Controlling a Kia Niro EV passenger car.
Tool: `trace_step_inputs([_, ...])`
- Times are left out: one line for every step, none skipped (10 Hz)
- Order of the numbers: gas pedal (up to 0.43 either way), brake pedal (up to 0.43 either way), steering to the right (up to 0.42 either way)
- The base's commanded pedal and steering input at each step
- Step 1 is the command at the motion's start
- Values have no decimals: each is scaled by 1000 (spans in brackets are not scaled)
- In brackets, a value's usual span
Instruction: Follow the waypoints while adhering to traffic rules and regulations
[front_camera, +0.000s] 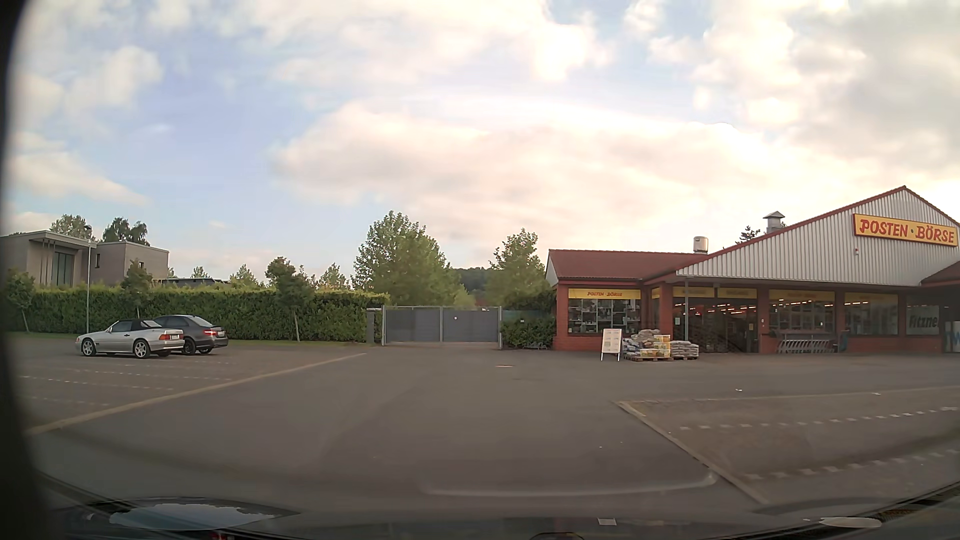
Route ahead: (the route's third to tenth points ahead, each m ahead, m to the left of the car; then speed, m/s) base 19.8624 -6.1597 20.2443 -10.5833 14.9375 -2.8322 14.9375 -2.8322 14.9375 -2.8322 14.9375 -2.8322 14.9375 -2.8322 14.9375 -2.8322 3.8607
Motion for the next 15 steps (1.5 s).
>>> trace_step_inputs([98, 0, -44])
trace_step_inputs([98, 0, -44])
trace_step_inputs([98, 0, -45])
trace_step_inputs([98, 0, -44])
trace_step_inputs([98, 0, -44])
trace_step_inputs([98, 0, -44])
trace_step_inputs([98, 0, -41])
trace_step_inputs([98, 0, -37])
trace_step_inputs([98, 0, -30])
trace_step_inputs([87, 0, -19])
trace_step_inputs([79, 0, -8])
trace_step_inputs([67, 0, 3])
trace_step_inputs([67, 0, 19])
trace_step_inputs([67, 0, 35])
trace_step_inputs([59, 0, 53])
